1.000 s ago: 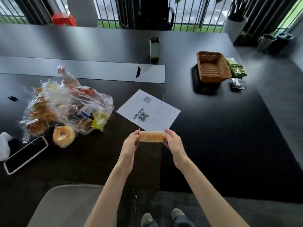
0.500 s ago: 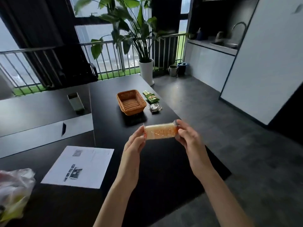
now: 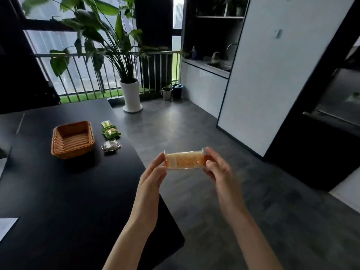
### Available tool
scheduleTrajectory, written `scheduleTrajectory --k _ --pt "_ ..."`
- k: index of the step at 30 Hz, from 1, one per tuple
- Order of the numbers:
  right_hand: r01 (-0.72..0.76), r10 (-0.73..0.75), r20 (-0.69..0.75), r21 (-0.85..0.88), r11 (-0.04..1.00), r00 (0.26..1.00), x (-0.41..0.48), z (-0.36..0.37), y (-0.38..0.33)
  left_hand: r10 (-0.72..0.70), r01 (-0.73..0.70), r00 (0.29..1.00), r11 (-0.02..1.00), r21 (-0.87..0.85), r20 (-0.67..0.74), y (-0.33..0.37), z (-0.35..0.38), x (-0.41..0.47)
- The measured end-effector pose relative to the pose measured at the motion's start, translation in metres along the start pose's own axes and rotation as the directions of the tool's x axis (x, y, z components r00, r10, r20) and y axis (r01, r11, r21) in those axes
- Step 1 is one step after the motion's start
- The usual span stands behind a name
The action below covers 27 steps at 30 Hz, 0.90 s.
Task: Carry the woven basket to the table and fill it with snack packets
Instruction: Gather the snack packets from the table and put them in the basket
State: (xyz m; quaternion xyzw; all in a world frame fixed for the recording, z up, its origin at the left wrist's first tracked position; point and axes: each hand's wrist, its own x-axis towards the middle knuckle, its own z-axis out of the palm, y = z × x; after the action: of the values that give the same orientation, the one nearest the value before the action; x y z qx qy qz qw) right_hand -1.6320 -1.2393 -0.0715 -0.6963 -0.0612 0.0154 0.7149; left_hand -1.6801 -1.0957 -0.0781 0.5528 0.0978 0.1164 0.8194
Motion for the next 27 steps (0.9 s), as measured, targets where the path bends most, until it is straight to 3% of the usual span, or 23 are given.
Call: scheduleTrajectory --k 8,17,22,27 --pt "-0.008 0.006 -0.068 -0.026 1.0 0.998 0.127 -0.106 0.034 -0.033 0.033 0.999 0.999 0.01 0.008 -0.071 0.113 0.117" --pt "-0.051 0.052 0.031 -0.029 0.998 0.998 0.367 -0.145 0.035 -0.018 0.018 0.998 1.0 -0.002 -0.061 -0.089 0.195 0.33" --pt "-0.086 0.086 0.188 -0.006 0.996 0.978 0.481 -0.122 0.059 -0.008 0.006 0.974 1.0 -0.008 -0.228 -0.096 0.195 0.418" --pt "-0.112 0.092 0.398 0.027 0.993 0.913 0.585 -0.066 0.087 0.007 -0.026 0.884 0.999 -0.034 -0.467 -0.103 0.171 0.5"
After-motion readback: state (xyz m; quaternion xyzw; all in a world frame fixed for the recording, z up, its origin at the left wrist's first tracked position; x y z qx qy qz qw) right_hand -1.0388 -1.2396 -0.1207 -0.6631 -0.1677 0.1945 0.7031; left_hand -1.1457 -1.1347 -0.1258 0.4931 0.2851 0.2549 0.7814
